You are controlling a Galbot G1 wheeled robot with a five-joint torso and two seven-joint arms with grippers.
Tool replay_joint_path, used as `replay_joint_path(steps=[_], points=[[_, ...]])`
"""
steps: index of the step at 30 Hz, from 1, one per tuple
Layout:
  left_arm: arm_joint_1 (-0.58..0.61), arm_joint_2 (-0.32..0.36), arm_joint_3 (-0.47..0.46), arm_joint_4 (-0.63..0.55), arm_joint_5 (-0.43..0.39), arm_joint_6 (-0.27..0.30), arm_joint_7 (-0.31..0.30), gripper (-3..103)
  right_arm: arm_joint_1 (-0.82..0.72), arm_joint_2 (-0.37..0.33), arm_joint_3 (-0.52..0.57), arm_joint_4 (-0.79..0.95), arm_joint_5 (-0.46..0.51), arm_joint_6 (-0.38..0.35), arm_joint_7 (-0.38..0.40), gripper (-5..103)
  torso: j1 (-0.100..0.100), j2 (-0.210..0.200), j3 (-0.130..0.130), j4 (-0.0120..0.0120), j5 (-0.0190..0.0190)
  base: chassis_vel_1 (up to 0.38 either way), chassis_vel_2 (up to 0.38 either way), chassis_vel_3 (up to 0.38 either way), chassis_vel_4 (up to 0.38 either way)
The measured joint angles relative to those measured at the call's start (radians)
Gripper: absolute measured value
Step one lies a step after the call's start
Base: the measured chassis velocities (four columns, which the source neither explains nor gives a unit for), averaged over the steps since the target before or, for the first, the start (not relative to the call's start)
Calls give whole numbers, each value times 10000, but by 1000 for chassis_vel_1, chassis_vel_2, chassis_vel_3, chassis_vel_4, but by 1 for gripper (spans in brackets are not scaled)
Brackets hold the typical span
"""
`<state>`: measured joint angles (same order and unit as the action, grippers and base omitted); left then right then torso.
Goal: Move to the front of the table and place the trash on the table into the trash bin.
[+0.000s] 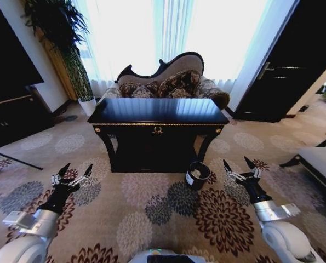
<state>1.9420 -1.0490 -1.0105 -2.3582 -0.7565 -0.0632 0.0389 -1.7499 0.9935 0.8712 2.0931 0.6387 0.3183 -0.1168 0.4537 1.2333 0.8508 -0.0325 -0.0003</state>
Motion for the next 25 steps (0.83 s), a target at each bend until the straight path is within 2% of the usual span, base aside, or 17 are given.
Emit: replay_joint_path(steps=[16, 25], points=[[1, -1, 0, 0, -1, 0, 0, 100, -9, 1, 0, 0, 0, 0, 0, 100, -10, 8, -5, -2, 1, 193, -191, -195, 192], [1, 0, 0, 0, 0, 0, 0, 100, 6, 0, 0, -1, 0, 0, 0, 100, 16, -7, 5, -1, 0, -5, -5, 8, -19]])
